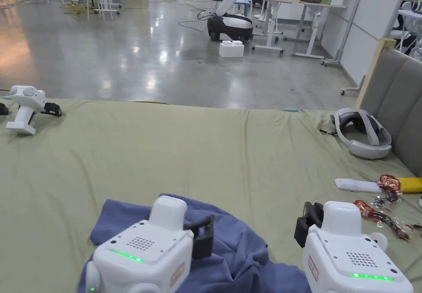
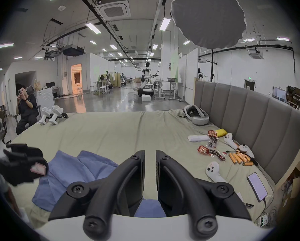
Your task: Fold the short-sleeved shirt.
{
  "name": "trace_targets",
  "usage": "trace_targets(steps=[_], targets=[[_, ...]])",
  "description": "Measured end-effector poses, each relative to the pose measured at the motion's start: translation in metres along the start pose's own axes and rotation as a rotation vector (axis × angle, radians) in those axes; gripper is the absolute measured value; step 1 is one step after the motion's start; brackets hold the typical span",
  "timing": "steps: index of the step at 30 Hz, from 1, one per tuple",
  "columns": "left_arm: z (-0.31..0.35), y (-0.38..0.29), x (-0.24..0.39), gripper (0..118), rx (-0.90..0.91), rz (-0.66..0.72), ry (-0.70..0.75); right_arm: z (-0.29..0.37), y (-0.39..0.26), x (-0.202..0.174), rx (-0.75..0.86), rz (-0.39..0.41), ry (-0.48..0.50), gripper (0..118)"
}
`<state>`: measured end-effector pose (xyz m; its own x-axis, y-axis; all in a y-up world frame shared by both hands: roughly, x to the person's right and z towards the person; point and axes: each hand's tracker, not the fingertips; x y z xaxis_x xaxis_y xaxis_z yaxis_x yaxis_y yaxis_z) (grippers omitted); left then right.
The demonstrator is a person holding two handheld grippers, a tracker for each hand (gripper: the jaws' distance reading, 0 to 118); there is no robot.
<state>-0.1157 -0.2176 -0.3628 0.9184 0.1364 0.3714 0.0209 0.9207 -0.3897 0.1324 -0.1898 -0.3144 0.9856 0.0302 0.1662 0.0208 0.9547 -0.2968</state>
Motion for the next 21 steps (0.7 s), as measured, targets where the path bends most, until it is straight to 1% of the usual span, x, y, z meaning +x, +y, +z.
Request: trace_targets(steps=[1,3,4,5,6,7,8,9,10,11,12,15,17,21], targets=[[-0.001,0.001,-0.002,70,0.028,0.004,0.050,0.000,0.002,-0.005,0.013,0.004,0.003,16],[0.044,0.027,-0.030,69,0.087,0.011,0.108,0.002,0.005,-0.015,0.042,0.007,0.009,16],[0.052,0.031,-0.036,68,0.108,0.011,0.146,0.002,0.006,-0.019,0.053,0.005,0.014,16],[0.060,0.035,-0.040,63,0.122,0.006,0.179,0.003,0.007,-0.023,0.068,0.001,0.021,16],[0.067,0.038,-0.044,44,0.136,-0.001,0.208,0.004,0.008,-0.027,0.077,0.000,0.025,16],[0.065,0.032,-0.062,23,0.145,-0.009,0.252,0.004,0.009,-0.031,0.087,0.001,0.029,16],[0.069,0.033,-0.067,17,0.149,-0.017,0.306,0.005,0.010,-0.035,0.100,-0.003,0.036,16],[0.074,0.035,-0.072,16,0.158,-0.006,0.317,0.006,0.011,-0.038,0.113,-0.002,0.040,16],[0.076,0.033,-0.078,8,0.155,0.009,0.285,0.007,0.013,-0.042,0.123,-0.002,0.044,16],[0.076,0.032,-0.086,3,0.162,0.019,0.289,0.008,0.014,-0.045,0.132,-0.003,0.048,16],[0.077,0.032,-0.092,2,0.173,0.015,0.360,0.009,0.015,-0.048,0.145,-0.005,0.053,16],[0.080,0.026,-0.102,2,0.168,0.024,0.347,0.011,0.017,-0.057,0.170,-0.001,0.064,16],[0.079,0.024,-0.111,2,0.143,0.030,0.379,0.010,0.018,-0.062,0.171,0.007,0.072,16],[0.067,0.014,-0.133,2,0.028,0.088,0.393,0.002,0.015,-0.065,0.147,0.017,0.086,16]])
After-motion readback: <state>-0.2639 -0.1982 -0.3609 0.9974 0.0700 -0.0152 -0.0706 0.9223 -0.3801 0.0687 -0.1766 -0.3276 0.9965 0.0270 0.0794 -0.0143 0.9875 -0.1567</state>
